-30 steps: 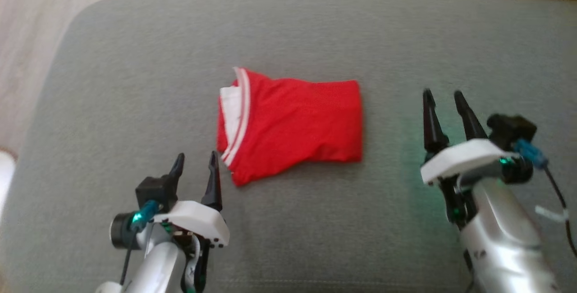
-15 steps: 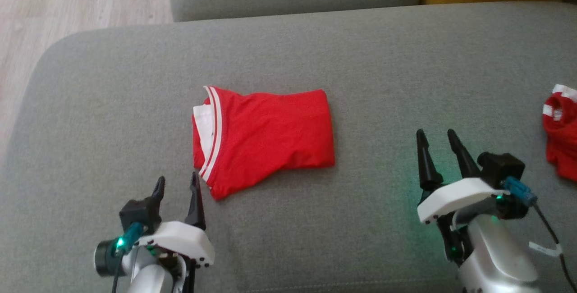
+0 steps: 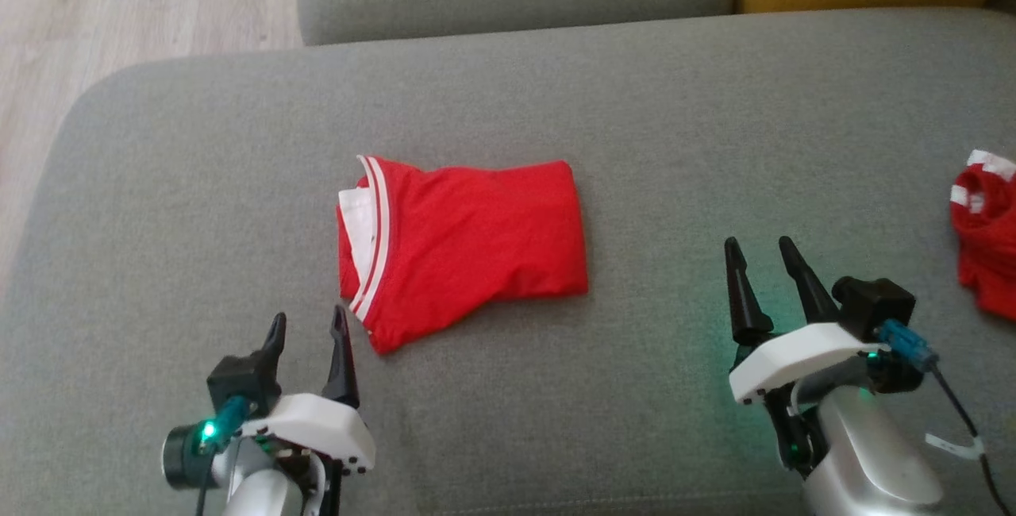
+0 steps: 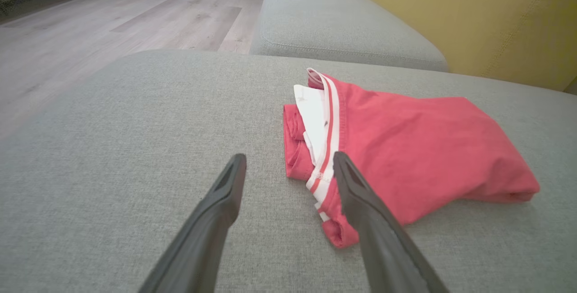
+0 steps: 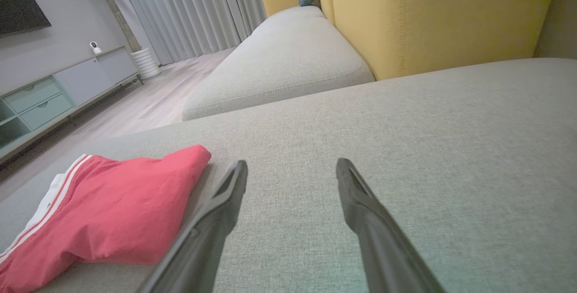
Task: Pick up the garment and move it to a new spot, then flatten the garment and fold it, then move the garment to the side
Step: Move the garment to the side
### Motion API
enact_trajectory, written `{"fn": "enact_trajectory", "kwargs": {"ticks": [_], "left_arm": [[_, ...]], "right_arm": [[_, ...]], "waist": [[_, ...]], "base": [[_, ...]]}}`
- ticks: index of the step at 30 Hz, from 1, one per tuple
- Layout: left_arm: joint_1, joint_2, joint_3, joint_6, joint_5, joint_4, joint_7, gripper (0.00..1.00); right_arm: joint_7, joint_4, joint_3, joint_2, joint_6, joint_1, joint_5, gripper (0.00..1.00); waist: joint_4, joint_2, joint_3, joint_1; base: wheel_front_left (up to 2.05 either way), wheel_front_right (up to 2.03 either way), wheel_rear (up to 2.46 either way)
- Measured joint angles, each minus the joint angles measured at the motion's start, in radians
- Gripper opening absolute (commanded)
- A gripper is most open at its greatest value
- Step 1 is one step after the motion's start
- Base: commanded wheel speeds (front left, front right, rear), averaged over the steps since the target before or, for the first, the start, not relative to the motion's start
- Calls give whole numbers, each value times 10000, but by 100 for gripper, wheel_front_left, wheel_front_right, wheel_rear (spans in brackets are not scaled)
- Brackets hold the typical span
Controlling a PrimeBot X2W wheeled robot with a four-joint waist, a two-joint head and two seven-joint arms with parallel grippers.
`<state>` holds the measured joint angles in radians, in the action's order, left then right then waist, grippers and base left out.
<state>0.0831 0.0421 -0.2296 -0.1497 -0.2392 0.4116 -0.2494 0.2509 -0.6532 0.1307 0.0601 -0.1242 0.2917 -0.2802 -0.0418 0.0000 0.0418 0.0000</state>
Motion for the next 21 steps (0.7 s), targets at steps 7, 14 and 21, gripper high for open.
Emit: {"fn": "enact_trajectory", "kwargs": {"ticks": [7,14,21], "left_arm": [[203,2,-527,15,0,-142,0,100],[907,-4,-1388,-17,-224,-174,0,100],[905,0,-1524,-104,-380,-192,0,100]], "right_arm": [[0,-127,439,0,0,188,510,100],[0,-1104,1083,8,0,1540,600,100],[-165,-2635,989,10,0,2302,522,100]], "waist": [[380,0,610,0],[1481,0,1249,1],[2351,-1,1599,1]], "base": [[0,0,0],[0,0,0],[0,0,0]]}}
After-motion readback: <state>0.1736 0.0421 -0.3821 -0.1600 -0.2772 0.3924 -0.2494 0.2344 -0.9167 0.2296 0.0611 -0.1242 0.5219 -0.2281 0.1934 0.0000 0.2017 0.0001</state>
